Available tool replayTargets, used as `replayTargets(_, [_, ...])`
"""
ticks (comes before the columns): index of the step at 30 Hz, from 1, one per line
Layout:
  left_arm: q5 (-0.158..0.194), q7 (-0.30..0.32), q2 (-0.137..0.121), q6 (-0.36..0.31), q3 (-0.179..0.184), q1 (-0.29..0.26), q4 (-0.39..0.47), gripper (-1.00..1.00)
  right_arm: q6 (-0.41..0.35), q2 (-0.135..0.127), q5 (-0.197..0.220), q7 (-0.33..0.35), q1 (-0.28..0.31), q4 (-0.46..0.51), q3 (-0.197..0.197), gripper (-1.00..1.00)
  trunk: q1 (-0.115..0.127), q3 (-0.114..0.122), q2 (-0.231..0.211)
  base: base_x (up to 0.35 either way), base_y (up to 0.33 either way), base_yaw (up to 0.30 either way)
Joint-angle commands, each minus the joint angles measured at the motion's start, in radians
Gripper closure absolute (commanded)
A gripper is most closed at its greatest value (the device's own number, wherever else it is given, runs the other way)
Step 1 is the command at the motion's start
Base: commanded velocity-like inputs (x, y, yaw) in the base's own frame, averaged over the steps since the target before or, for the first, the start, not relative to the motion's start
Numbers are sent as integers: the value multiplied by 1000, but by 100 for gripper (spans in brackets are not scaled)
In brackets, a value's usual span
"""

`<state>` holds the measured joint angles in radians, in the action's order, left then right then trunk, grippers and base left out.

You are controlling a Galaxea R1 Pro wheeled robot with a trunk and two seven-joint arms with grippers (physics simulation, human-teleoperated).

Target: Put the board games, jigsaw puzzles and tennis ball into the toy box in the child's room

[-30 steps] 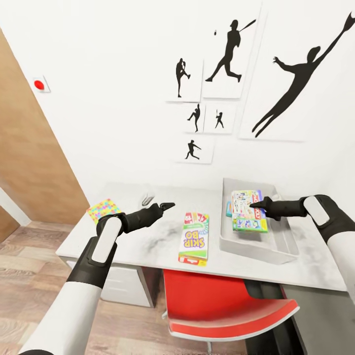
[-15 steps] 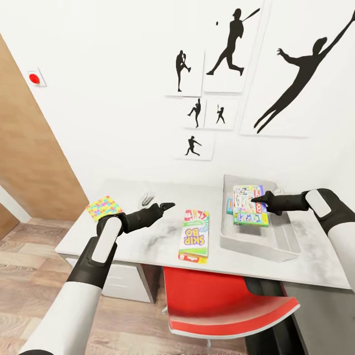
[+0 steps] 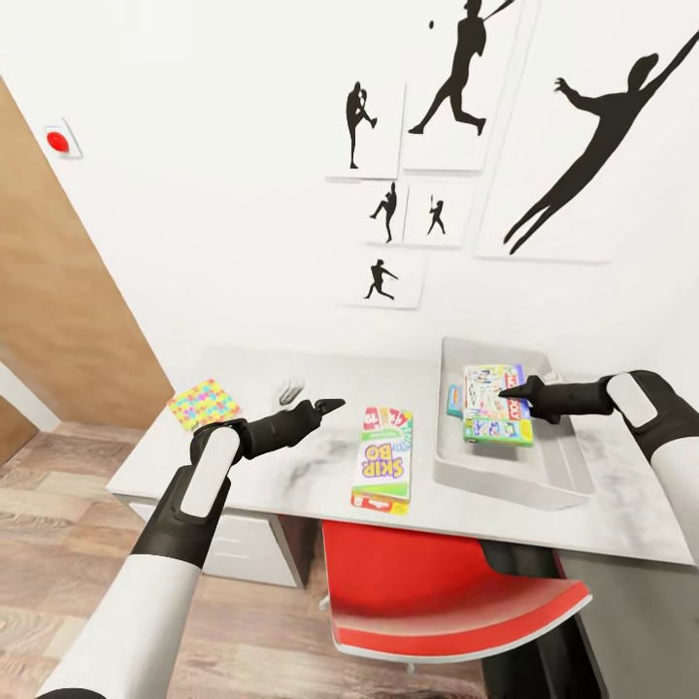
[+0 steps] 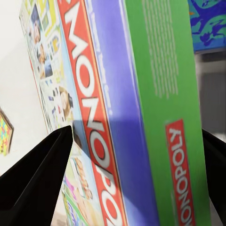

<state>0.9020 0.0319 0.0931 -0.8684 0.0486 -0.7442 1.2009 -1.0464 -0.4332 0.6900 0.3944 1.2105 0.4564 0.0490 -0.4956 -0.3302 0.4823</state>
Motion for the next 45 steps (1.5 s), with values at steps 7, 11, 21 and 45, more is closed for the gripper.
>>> replayTargets(7, [-3, 3, 1, -4, -1, -1, 0, -100, -1, -8, -3, 10, 1, -17, 5, 100, 0, -13, 2, 0, 0, 34])
replayTargets(11, [-3, 3, 1, -4, -1, -1, 0, -100, -1, -9, -3, 10, 0, -20, 5, 100, 0, -20, 2, 0, 0, 56])
replayTargets(21, [-3, 3, 1, -4, -1, -2, 0, -100, -1, -10, -3, 11, -3, -23, 5, 100, 0, -36, 2, 0, 0, 62])
replayTargets(45, [-3, 3, 1, -4, 0, -6, 0, -100, -1, -29, 0, 11, -5, -22, 3, 100, 0, -75, 2, 0, 0, 67])
